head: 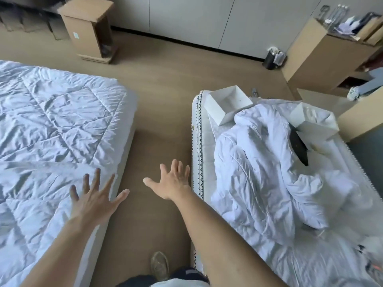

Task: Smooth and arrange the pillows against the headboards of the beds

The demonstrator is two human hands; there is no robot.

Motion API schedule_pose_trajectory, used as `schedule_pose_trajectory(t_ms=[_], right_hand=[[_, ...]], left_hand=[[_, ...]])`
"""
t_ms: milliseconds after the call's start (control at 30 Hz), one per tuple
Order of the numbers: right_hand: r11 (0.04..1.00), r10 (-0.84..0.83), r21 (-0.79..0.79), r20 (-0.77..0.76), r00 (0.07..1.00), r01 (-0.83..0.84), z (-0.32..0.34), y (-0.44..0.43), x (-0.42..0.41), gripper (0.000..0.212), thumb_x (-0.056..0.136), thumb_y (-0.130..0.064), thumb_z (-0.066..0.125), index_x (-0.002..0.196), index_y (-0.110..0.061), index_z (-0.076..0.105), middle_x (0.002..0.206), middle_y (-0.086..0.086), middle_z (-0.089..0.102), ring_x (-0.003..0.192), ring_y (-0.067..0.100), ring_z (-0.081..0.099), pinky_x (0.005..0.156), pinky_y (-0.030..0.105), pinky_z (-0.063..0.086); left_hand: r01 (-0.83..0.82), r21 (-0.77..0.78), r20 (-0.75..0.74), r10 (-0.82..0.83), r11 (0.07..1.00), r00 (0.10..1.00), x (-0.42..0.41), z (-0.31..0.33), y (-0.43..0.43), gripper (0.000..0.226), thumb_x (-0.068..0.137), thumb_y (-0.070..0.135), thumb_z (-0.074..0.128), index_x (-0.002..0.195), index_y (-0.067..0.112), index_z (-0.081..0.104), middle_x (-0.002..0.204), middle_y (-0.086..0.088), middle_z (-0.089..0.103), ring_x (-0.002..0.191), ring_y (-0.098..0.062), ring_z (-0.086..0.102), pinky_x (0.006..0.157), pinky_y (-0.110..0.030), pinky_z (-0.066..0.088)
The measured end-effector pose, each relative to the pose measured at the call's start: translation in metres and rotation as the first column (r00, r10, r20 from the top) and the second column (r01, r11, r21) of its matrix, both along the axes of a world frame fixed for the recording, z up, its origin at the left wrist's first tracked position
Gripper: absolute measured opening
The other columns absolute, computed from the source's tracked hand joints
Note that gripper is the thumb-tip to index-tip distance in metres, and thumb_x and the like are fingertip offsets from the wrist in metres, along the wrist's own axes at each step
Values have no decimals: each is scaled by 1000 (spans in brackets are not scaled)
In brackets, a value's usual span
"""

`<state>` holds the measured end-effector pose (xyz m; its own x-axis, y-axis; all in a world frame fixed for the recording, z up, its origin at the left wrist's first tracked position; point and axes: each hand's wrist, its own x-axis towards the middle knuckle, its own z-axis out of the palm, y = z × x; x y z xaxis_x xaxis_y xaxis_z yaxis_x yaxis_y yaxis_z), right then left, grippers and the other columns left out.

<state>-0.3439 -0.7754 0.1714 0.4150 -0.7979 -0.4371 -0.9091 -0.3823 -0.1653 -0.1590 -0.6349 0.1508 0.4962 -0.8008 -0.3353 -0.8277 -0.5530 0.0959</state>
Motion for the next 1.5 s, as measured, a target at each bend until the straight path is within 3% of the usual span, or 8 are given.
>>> schedule_pose_trajectory(t_ms=[367,700,933,1100,1233,1500], right_hand=[[999,-51,6,-20,998,51,-8,-176,63,94,81,-85,24,147,-20,37,154,22,24,146,39,12,118,61,3],[992,-120,20,-43,992,121,-14,-346,171,94,78,-86,23,146,-23,39,155,19,23,148,36,10,119,61,1],[994,-103,26,-54,993,105,-4,-459,233,93,79,-86,21,149,-27,35,160,19,16,149,35,7,119,60,1],[999,-46,3,-64,997,46,-9,-601,303,92,79,-85,23,148,-27,37,160,19,19,147,36,13,118,59,4],[1000,-11,-18,-72,997,9,-4,-624,316,90,79,-86,24,146,-27,40,160,18,19,146,36,14,117,59,9],[994,110,38,-81,991,-107,0,-795,411,91,79,-86,25,147,-27,40,160,19,17,147,36,11,118,58,7]], left_hand=[[81,63,34,-83,995,996,78,-1,-184,100,65,95,-7,154,49,-5,165,3,-23,152,-25,-19,118,-61,-11],[106,79,-40,-103,991,994,192,-2,-365,92,76,90,6,155,46,-2,165,1,-21,152,-28,-18,118,-63,-10],[101,50,-38,-99,994,994,264,4,-479,97,68,92,-2,154,47,-5,165,3,-21,152,-27,-19,118,-62,-10],[-7,20,-39,8,1000,999,326,-11,-607,94,71,92,3,154,48,-4,165,3,-21,152,-26,-18,117,-62,-11],[11,12,-10,-11,1000,1000,342,-11,-625,94,73,92,7,154,47,0,166,2,-18,153,-27,-16,116,-62,-10],[-174,28,-64,176,984,982,412,-2,-765,94,74,92,14,155,45,3,167,1,-16,153,-28,-12,118,-63,-4]])
